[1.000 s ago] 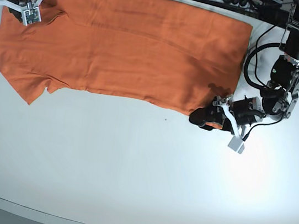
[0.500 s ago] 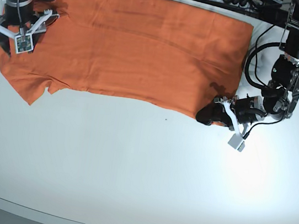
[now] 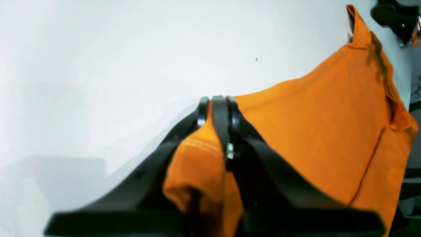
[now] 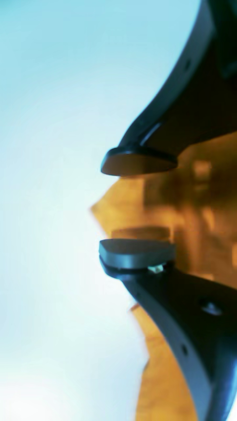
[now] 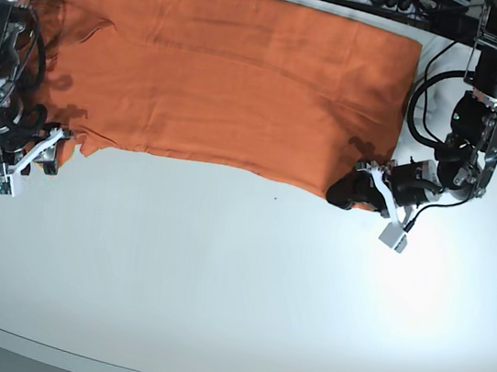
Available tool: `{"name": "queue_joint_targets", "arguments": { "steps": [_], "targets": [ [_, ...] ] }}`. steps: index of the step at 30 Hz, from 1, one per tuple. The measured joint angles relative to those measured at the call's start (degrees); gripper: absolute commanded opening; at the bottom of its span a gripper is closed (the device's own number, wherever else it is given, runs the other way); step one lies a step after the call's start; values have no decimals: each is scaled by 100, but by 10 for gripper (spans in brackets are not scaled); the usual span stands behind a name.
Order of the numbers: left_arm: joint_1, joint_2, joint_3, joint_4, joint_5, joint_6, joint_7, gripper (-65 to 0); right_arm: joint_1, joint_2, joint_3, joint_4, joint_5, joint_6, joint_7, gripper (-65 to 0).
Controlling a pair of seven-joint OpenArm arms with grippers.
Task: Fold the T-shirt properly
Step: 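Move the right gripper to the other hem corner and grasp both corners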
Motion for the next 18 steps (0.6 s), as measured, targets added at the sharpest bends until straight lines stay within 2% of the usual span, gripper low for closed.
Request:
{"name": "queue_joint_targets", "arguments": {
  "steps": [5, 9, 13, 18],
  "targets": [
    [7, 0, 0, 0, 2, 2, -20, -650, 1073, 400, 144, -1700, 1307, 1086, -938, -321],
    [11, 0, 0, 0, 0, 2, -20, -650, 1690, 745, 157, -3108, 2144, 1582, -1294, -323],
    [13, 0, -2, 0, -2, 2, -20, -650, 1967, 879, 94, -4039, 3099, 1939, -1991, -323],
    [13, 2, 0, 0, -4, 4, -24, -650, 1932, 837, -457, -4192, 3377, 1982, -1941, -322]
  ]
}}
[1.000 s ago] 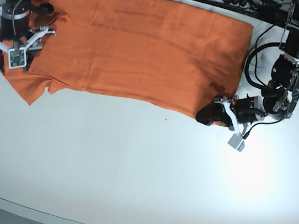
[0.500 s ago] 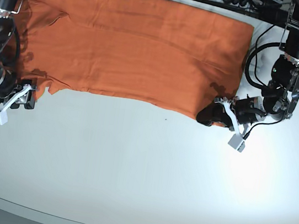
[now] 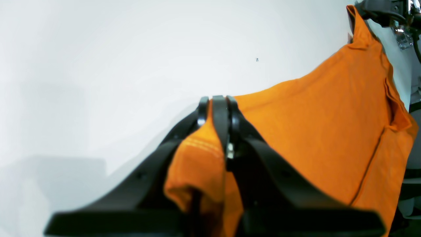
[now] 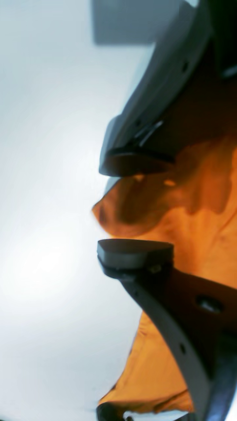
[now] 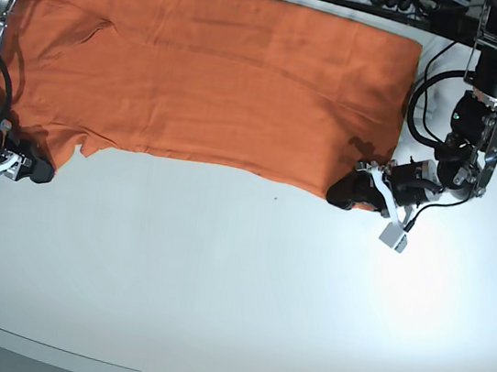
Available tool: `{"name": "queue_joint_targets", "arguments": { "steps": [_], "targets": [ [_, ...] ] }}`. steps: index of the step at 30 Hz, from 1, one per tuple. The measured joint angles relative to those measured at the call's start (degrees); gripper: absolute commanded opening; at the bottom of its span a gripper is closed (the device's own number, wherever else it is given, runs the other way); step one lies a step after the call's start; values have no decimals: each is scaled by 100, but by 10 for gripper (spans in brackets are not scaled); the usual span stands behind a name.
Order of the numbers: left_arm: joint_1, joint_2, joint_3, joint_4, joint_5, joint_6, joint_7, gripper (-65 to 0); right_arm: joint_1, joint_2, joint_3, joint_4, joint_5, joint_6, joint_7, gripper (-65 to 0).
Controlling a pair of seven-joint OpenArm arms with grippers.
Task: Fold the T-shirt properly
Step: 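Move the right gripper to the other hem corner and grasp both corners, then lift the hem with both grippers and fold it over toward the collar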
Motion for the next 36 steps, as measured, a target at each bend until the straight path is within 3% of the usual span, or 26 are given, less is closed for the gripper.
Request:
{"name": "queue_joint_targets", "arguments": {
  "steps": [6, 10, 14, 16, 19, 20, 28, 32, 36],
  "targets": [
    [0, 0, 0, 0, 2, 0, -2, -650, 0, 17, -358, 13, 153, 26, 85, -322],
    [0, 0, 0, 2, 2, 0, 0, -650, 17, 20, -356, 24, 243, 46, -352, -322],
    [2, 0, 0, 0, 2, 0, -20, -650, -4, 39, -356, 24, 315, 63, -365, -324],
    [0, 0, 0, 0, 4, 0, -17, -650, -15, 42, -356, 24, 319, 61, -358, -388],
    [0, 0, 0, 0, 2, 0, -17, -650, -52, 39, -358, 24, 195, 22, -275, -629],
    [2, 0, 0, 0, 0, 0, -20, -650, -83, 39, -356, 17, 223, 4, -162, -650],
    [-208, -2, 7, -17, 116, 2, 70, -650, 90, -7, -417, -11, -131, -4, 857, -650],
    [-415, 0, 11, -44, 632, 59, -240, -650, 343, -17, -422, -26, -761, -26, 1123, -650],
    [-726, 13, 24, -92, 1268, 179, -507, -650, 706, -46, -426, -35, -866, -44, 1161, -650]
  ]
}}
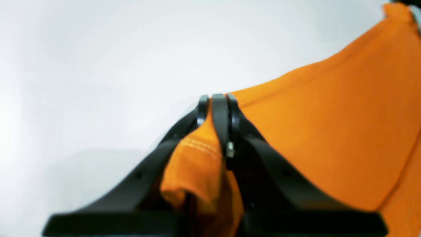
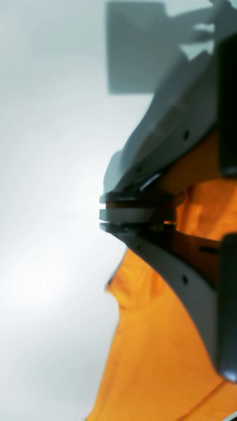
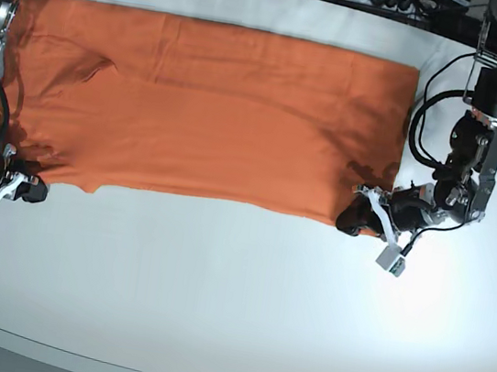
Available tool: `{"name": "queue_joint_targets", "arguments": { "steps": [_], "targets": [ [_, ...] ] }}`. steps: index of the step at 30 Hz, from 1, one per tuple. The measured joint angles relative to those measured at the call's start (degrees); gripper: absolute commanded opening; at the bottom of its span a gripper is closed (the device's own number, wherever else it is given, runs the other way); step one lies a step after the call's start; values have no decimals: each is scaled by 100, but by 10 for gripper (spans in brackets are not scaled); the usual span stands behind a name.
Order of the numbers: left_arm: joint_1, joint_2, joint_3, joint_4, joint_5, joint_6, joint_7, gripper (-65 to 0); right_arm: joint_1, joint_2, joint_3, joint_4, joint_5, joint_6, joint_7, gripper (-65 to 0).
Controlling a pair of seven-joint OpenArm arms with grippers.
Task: Fold the T-shirt properly
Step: 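Lift the hem with both grippers and fold it over toward the collar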
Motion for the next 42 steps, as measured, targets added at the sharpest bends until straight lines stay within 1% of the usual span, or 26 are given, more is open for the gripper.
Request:
{"name": "queue_joint_targets", "arguments": {
  "steps": [2, 6, 7, 10, 12, 14, 15, 17, 19, 21, 24, 27, 30, 32, 36, 38, 40, 42],
  "targets": [
    [-157, 0, 22, -26, 249, 42, -4, -650, 181, -2, -2, 9, 44, 2, 37, -650],
    [-387, 2, 24, -39, 396, 37, -4, -650, 380, 4, -28, 11, 44, 2, 68, -650],
    [-459, 2, 24, -48, 396, -7, -7, -650, 402, 2, -44, 9, 44, 0, 63, -650],
    [-623, -4, 24, -59, 328, -402, 9, -650, 424, 4, -48, 9, 162, 2, -44, -650],
    [-612, -2, 22, -59, -70, -640, 348, -650, 424, 4, -48, 9, 289, 0, -291, -650],
    [-531, -4, 24, -63, -466, -949, 885, -650, 352, 13, -48, 24, 562, 2, -481, -650],
    [-490, -15, 24, -66, -748, -1023, 1134, -650, 275, 22, -48, 76, 651, 0, -605, -650],
    [-428, -26, 24, -72, -1231, -1036, 1604, -650, 122, 42, -50, 251, 811, -2, -946, -650],
    [-413, -74, 24, -70, -1711, -1040, 1934, -650, -68, 76, -57, 568, 931, -2, -1108, -650],
    [-415, -140, 24, -63, -2129, -1040, 2144, -650, -308, 142, -66, 955, 1025, 0, -1078, -650],
    [-420, -280, 24, -57, -2592, -1043, 2406, -650, -741, 334, -74, 1635, 1034, 0, -1082, -650],
    [-426, -385, 22, 26, -3156, -1038, 3040, -650, -1154, 551, -79, 2310, 1003, 0, -1104, -650],
    [-426, -398, 24, 232, -3770, -1038, 3672, -650, -1408, 732, -79, 2791, 1058, 2, -1080, -650],
    [-428, -435, 24, 341, -3921, -1038, 3853, -650, -1506, 850, -81, 2931, 1064, 2, -1075, -650],
    [-428, -610, 24, 396, -3930, -1038, 3895, -650, -1646, 1019, -81, 2935, 1069, 2, -1086, -650],
    [-428, -660, 24, 396, -3930, -1038, 3901, -650, -1692, 1054, -79, 2935, 1285, 2, -1115, -650],
    [-428, -702, 24, 396, -3952, -1038, 3910, -650, -1694, 1051, -81, 2938, 1423, 2, -1379, -650],
    [-431, -750, 24, 396, -3974, -1038, 4157, -650, -1705, 1047, -79, 2938, 1464, 2, -1563, -650]
  ]
}}
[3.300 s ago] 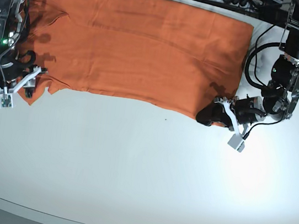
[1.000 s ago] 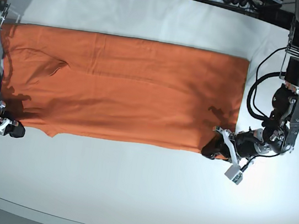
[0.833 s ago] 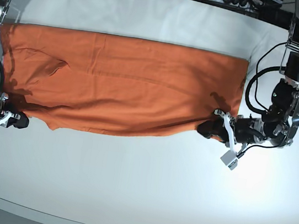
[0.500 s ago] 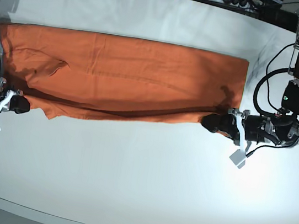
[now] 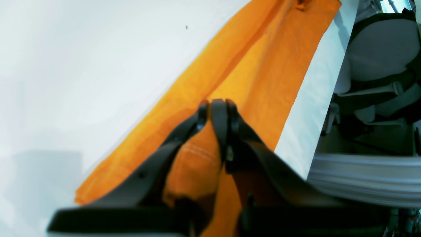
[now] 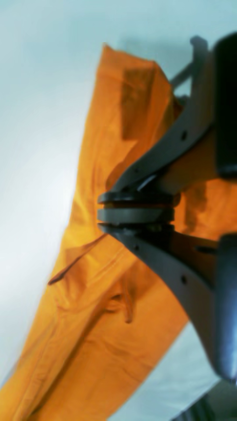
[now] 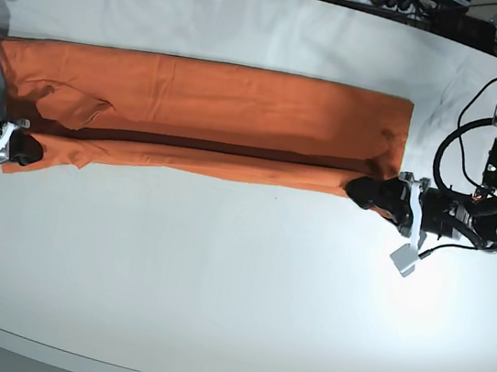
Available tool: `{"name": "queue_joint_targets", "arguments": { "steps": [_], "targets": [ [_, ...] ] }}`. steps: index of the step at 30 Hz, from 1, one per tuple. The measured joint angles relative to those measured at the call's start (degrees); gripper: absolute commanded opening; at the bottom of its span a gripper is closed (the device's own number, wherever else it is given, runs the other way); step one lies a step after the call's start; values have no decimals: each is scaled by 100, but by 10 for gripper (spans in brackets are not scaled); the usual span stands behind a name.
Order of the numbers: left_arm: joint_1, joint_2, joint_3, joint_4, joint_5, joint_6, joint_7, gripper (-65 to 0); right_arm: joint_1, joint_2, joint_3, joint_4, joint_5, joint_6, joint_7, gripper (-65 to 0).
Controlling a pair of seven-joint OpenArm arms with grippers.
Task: Fold the T-shirt properly
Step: 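Lift the hem with both grippers and fold it over toward the collar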
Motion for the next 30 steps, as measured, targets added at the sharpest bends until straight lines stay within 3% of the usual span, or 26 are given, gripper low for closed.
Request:
{"name": "queue_joint_targets", "arguments": {
  "steps": [9, 15, 16, 19, 21, 22, 25, 26, 30],
  "targets": [
    [243, -15, 0, 22, 0, 116, 85, -650, -20, 0, 0, -2, 26, 0, -426, -650],
    [463, -17, 0, 22, 0, 155, 98, -650, -17, -9, 0, 0, 35, 0, -428, -650],
    [466, -15, 0, 22, 0, 155, 103, -614, -22, -15, 0, 0, 24, 0, -428, -650],
    [511, -20, 0, 28, 2, 157, 101, -378, -179, -13, 0, 2, 20, 2, -411, -650],
    [608, -33, 0, 37, 2, 157, 101, -308, -396, -20, 2, 4, -11, 0, -411, -650],
    [682, -33, 0, 35, 2, 175, 98, -308, -483, -33, 2, -2, -35, 0, -417, -607],
    [767, -26, 0, 37, -103, 177, 81, -308, -522, -24, -2, -2, -61, 0, -452, -369],
    [763, -28, 0, 37, -101, 177, 81, -308, -470, 4, -2, -2, -15, 0, -450, -320],
    [723, -142, 4, 37, -103, 175, 87, -309, -262, 138, 0, 0, 345, 0, -442, -303]
  ]
}}
